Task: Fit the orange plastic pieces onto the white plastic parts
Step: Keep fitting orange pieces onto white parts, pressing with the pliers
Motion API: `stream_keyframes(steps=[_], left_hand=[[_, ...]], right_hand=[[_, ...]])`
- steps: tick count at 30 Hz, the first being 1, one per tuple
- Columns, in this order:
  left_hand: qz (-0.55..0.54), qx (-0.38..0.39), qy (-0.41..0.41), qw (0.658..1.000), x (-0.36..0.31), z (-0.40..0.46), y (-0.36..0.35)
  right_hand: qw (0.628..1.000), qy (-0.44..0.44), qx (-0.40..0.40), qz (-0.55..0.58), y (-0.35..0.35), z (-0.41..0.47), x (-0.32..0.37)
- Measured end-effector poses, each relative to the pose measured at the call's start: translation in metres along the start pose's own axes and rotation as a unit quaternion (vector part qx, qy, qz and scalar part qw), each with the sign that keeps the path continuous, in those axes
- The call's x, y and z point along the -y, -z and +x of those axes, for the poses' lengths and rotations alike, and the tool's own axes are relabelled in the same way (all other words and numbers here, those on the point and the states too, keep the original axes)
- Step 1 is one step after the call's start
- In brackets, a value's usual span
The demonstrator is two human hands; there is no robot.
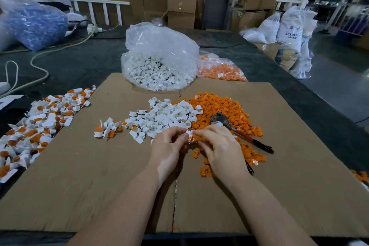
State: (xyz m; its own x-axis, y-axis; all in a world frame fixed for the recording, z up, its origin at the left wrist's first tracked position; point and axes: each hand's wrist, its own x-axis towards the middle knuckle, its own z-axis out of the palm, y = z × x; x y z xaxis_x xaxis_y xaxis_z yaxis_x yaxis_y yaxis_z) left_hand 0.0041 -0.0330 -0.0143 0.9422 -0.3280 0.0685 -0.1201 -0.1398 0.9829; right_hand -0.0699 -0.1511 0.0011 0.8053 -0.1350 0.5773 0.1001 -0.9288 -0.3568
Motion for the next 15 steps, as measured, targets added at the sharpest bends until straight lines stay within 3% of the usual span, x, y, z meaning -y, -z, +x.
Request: stream_keyframes(steps=[5,9,15], left_hand=[[0.009,0.020,-0.017,1.000,0.001,-0.002,0.001],[0.019,-0.012,-0.024,0.999,0.003,-0.002,0.000],[0.045,-0.054,-0.046,0.996,0.004,0.000,0.000]], right_hand=[[1.000,-0.010,0.028,0.000,-0.004,0.005,0.007],[0.998,-0.044,0.041,-0.020,0.001,0.004,0.008],[0.960,-0.071,0.249,-0.108,0.021,-0.004,0.005]])
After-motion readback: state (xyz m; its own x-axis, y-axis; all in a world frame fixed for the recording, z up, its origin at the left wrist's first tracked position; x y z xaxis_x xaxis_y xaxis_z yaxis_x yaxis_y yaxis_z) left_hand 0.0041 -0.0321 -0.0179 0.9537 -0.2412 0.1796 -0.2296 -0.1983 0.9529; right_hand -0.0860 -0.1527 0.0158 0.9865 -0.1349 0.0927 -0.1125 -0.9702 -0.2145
